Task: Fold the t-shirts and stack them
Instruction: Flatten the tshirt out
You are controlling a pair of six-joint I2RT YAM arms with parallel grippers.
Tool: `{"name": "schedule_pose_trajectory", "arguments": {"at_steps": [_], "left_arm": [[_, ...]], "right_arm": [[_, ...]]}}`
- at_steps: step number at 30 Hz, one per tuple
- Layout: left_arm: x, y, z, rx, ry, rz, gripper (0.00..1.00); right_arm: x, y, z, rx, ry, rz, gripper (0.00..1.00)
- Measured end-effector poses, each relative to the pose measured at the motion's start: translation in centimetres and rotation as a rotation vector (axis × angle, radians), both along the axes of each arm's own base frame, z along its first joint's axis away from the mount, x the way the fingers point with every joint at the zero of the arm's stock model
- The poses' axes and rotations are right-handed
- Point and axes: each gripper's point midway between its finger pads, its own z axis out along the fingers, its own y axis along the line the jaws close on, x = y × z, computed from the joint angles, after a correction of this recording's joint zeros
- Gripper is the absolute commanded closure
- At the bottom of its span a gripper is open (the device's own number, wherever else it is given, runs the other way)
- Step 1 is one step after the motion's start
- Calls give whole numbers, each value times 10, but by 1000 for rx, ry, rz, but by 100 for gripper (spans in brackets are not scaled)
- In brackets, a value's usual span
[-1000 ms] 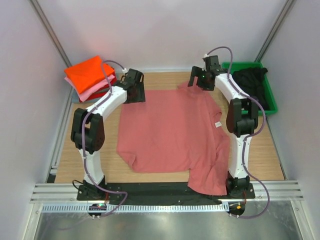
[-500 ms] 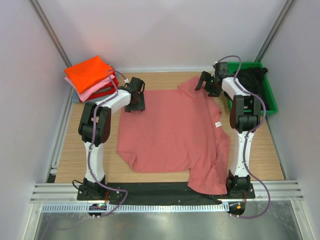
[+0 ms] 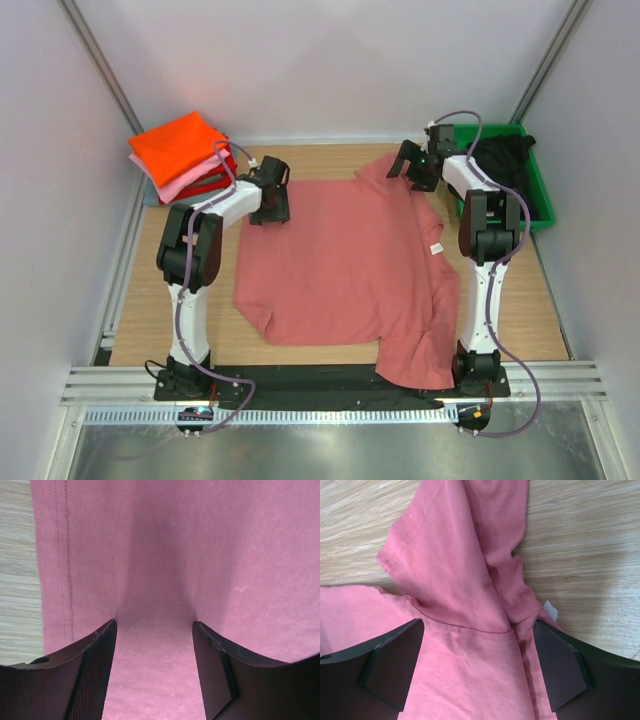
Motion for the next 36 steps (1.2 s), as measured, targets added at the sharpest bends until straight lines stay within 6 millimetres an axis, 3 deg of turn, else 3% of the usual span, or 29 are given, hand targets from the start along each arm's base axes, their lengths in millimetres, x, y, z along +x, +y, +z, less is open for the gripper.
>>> {"name": "schedule_pose_trajectory", "arguments": {"at_steps": [9,17,25,33,36], "left_arm": [[4,6,-4,3,-17,15,37],[10,20,-5,20,-51,57,38],[12,28,-5,25,-64,96,37],[12,44,-3,30,-38,150,37],[5,51,0,58,-9,160,32]], "right_arm": [[8,3,-5,31,-26,1,3],[18,-24,-8,1,-76,-75,0],[28,-70,-8,-50,-89,-191,0],[33,-74,-8,-72,-75,-207,0],[38,-73,-5,-69,-64,-200,0]]}}
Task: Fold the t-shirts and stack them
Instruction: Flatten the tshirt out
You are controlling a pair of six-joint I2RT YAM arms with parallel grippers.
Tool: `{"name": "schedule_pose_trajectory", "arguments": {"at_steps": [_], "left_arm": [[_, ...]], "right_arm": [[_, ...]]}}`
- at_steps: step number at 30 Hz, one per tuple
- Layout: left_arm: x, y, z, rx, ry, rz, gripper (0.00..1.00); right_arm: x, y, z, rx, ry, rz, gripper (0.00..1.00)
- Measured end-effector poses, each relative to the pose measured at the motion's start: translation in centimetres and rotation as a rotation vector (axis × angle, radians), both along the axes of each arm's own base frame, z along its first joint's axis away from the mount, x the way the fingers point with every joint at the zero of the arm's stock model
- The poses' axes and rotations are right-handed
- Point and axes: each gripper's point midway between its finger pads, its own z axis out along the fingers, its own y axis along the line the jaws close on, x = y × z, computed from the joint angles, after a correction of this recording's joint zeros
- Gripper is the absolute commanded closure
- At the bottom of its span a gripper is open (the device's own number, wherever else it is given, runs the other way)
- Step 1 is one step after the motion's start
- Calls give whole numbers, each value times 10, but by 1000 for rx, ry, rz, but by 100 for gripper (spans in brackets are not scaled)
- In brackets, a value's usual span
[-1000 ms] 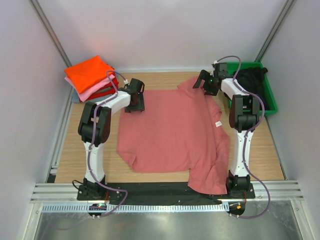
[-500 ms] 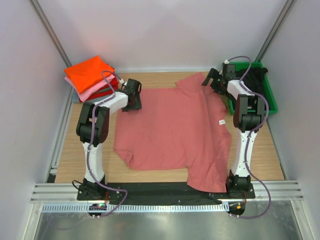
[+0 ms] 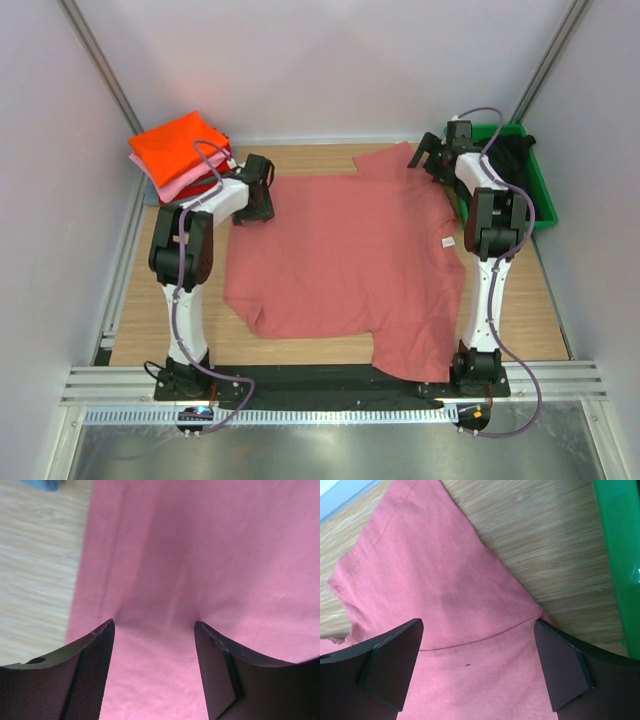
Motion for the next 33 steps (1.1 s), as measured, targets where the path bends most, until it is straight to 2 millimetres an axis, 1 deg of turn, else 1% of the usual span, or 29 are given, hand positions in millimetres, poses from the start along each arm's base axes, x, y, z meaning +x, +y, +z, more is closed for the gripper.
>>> {"name": "schedule_pose_trajectory", "arguments": {"at_steps": [2,4,6,8,9,10,11,12,13,14,15,16,18,19,20,21,23,25,28,30,33], "left_arm": [[-6,4,4,18,20,5,29],[-14,7,20,42,21,4,28],[-22,6,48,52,-9,-5,28],[-31,0,93,55,-95,-22,29],[-40,-4,116,49,-147,-33,29],[-55,-9,139,39,-192,-48,29],[-72,-14,159,27,-237,-67,30],[-86,-19,171,13,-271,-82,31],[-106,-24,180,-9,-297,-101,31],[-126,-28,179,-22,-300,-120,32],[-145,-29,172,-27,-290,-138,33],[-165,-29,160,-26,-260,-152,34],[-195,-26,130,-2,-191,-166,36],[-208,-24,110,18,-143,-171,37],[-218,-22,95,39,-104,-178,37],[-230,-20,80,66,-60,-186,37],[-251,-17,58,113,2,-202,37],[-260,-20,53,131,15,-219,37],[-262,-29,50,155,1,-230,38],[-265,-33,42,189,9,-240,40],[-270,-36,30,234,34,-247,41]], "right_arm": [[-1,1,1,2,17,6,0],[-7,1,1,-1,45,16,0],[-14,5,3,-5,68,27,0],[-25,8,11,-10,92,34,0],[-33,10,19,-15,98,37,0],[-39,11,28,-20,99,39,0],[-48,14,41,-34,89,41,0],[-62,17,55,-47,84,43,0],[-78,22,73,-60,68,50,0],[-92,27,86,-69,58,57,0],[-110,33,105,-83,34,67,0],[-128,39,124,-95,-2,75,0],[-161,48,150,-108,-50,92,0],[-178,52,159,-113,-75,101,0],[-192,52,163,-118,-83,102,0],[-210,48,164,-128,-90,91,0],[-239,37,154,-152,-65,59,0],[-270,25,136,-173,-15,22,0],[-304,17,117,-183,45,-5,0],[-320,16,113,-179,60,-9,0],[-329,15,120,-173,43,-14,0]]}}
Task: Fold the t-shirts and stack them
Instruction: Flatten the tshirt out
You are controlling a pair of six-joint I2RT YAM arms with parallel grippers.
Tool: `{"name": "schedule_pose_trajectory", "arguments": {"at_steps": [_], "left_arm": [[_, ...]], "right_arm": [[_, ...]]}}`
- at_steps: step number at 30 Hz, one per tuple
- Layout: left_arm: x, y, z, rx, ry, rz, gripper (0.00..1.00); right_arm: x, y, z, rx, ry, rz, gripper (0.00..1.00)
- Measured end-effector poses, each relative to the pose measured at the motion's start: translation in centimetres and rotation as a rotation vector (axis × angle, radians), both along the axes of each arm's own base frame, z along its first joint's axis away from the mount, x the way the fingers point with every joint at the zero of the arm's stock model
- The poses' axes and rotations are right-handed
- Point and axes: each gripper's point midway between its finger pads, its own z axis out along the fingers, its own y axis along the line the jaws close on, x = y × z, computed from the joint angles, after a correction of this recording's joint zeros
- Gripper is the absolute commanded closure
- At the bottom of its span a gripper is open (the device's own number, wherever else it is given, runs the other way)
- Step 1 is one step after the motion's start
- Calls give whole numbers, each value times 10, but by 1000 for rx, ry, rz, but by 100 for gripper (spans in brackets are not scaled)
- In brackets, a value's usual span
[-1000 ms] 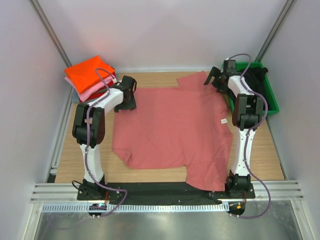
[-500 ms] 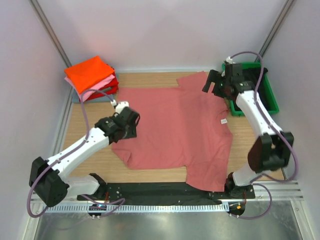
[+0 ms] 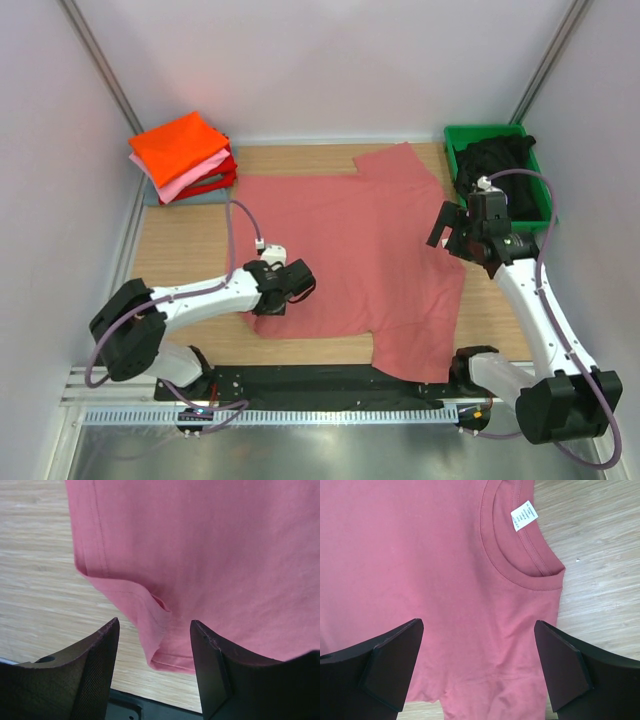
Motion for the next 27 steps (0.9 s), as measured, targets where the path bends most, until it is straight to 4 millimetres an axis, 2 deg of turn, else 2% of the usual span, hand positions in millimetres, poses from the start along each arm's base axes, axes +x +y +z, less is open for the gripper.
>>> {"name": "schedule_pose_trajectory", "arguments": {"at_steps": [4,5,6,7,9,13,17,19,23,25,27], "left_arm": [[-6,0,-11,37,15,22,52],[-6,1,-13,38,13,31,66],[-7,2,-14,39,10,44,74],[-8,5,-14,45,6,55,91],[-10,10,-15,55,0,76,100],[-18,21,-13,36,-15,115,100],[-28,31,-1,-76,-74,173,100],[-34,37,5,-149,-105,210,100],[-43,47,19,-289,-165,279,100],[-46,50,24,-362,-195,317,100],[-50,54,28,-433,-221,351,100]], "right_arm": [[-6,-1,4,0,-5,1,0],[-9,-1,4,1,1,1,0],[-10,-1,3,1,4,1,0],[-11,0,4,3,5,2,0],[-14,1,6,11,-4,3,0],[-22,2,5,35,-13,-12,0],[-37,10,-4,65,32,-15,0],[-45,24,-10,69,75,25,0],[-70,65,-22,55,161,163,0],[-83,76,-27,42,190,203,0],[-95,77,-34,22,223,206,0]]}}
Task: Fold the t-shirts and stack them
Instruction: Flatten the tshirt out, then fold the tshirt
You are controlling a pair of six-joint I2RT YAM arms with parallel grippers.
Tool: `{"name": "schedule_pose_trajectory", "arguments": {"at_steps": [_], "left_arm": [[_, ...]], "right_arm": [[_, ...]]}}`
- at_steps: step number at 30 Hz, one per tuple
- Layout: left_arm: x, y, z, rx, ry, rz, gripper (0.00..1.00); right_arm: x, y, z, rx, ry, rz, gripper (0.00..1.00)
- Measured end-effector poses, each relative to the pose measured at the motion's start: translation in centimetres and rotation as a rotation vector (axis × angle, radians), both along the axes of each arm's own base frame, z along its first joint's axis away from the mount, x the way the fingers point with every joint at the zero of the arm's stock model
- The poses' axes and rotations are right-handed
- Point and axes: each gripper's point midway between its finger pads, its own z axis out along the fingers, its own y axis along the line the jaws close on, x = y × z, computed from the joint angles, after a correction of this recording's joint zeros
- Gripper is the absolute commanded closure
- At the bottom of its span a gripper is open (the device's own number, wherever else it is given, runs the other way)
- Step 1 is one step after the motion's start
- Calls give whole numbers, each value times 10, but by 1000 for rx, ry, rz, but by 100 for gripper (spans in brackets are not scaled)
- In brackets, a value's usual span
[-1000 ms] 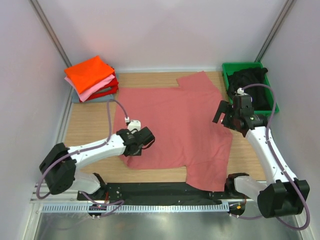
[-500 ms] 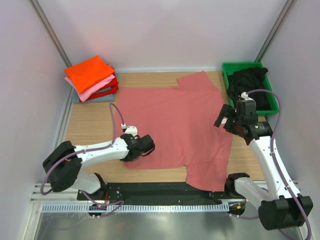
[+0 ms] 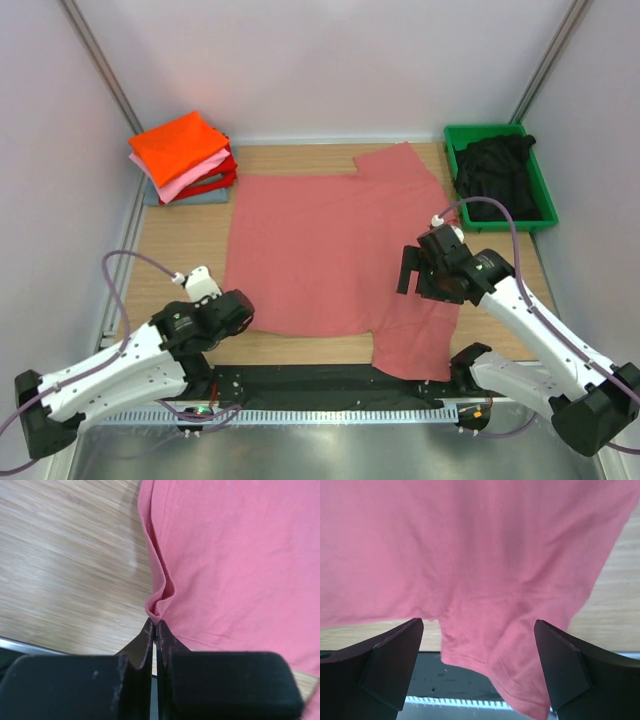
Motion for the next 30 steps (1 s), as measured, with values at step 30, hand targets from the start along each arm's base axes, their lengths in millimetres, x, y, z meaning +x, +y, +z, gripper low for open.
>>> {"name": "schedule_pose_trajectory", "arguments": {"at_steps": [30], "left_arm": [[-5,1,11,-184,-80,44,100]], "right_arm": [[-174,9,-110,-375,469,343,30]]}}
